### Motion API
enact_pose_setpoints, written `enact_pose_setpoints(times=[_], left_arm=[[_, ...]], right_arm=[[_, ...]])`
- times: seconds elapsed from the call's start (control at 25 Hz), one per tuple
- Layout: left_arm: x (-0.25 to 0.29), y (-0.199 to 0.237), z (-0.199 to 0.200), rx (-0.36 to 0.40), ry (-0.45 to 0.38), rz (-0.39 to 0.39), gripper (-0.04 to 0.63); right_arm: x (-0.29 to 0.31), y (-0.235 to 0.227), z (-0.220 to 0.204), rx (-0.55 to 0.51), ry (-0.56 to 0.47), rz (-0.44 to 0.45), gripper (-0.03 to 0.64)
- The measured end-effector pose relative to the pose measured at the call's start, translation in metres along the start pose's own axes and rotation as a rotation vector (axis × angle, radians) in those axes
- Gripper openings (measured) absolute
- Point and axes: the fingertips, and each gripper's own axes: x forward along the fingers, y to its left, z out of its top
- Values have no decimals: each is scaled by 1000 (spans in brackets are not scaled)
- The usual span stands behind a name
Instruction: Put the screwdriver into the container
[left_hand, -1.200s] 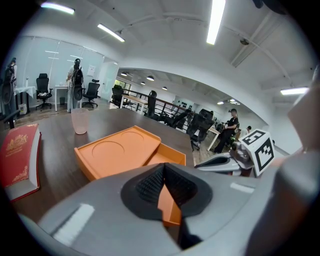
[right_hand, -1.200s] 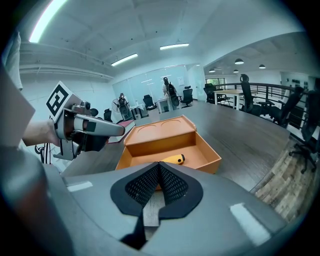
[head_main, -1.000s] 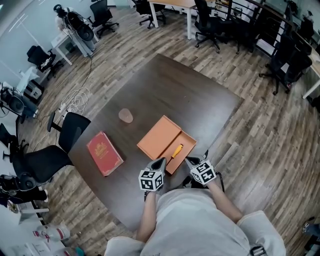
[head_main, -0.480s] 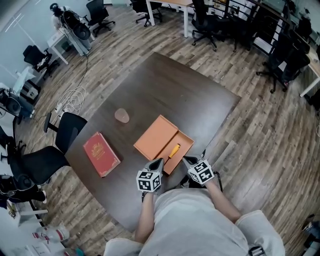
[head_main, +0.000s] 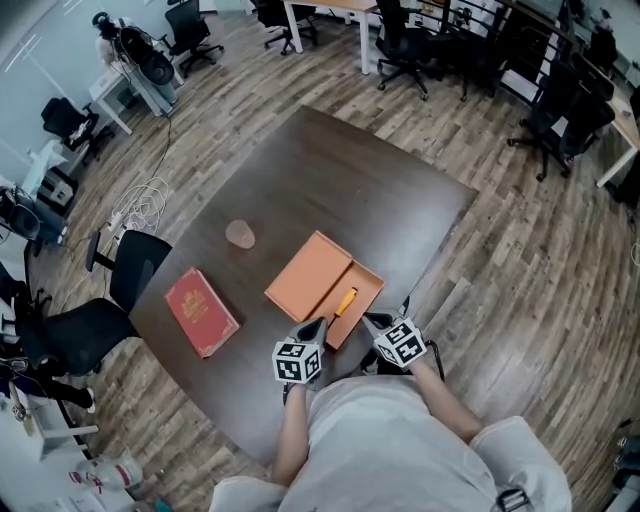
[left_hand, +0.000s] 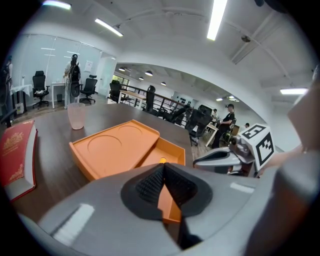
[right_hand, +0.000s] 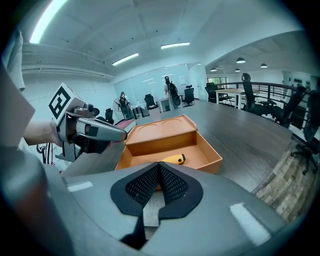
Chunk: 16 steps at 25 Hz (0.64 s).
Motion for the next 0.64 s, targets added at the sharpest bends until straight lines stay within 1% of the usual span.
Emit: enact_pose_setpoints(times=[0.16,0.28,0.36,0.64], left_arm=[[0,-4,-3,0,7,-9,54],[2,-10,-7,5,56,-19,54],[1,-11,-8,10,66,-25,54],[-4,-12,6,-44,-36,-72,54]], right_arm=[[0,1,0,-7,-2,8,2],[-3,1,1,-10,-2,8,2],[-3,3,2,-16,0,9,2],[-5,3,-2,-32,7,-1,2]])
